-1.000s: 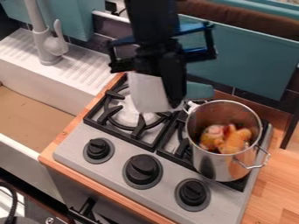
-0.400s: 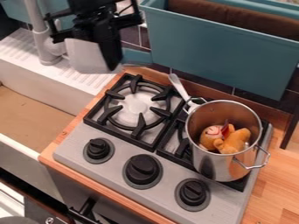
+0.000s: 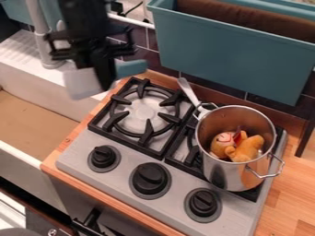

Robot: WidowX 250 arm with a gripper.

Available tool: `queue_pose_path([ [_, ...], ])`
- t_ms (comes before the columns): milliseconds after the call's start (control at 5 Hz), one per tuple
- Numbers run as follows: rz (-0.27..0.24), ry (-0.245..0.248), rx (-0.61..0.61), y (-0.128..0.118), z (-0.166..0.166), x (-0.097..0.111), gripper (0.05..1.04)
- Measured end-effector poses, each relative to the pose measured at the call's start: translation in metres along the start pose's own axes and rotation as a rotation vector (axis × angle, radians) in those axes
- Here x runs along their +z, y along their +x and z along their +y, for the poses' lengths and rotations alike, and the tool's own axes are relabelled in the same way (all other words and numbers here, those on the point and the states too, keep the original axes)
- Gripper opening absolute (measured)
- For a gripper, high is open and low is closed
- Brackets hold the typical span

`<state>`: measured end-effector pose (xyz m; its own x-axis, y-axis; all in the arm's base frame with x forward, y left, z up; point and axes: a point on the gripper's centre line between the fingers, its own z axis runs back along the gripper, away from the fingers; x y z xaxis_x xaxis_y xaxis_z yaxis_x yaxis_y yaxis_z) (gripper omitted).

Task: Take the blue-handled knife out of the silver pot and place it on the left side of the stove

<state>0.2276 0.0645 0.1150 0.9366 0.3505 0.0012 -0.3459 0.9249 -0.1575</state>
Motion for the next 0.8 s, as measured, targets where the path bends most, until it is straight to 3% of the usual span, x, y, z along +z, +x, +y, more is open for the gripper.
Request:
queue_pose_path([
  [400, -0.096, 0.047, -0.222, 0.012, 0.023, -0.040, 0.110],
  [800, -0.135, 0.076, -0.328, 0.007, 0.019, -0.072, 0.110],
])
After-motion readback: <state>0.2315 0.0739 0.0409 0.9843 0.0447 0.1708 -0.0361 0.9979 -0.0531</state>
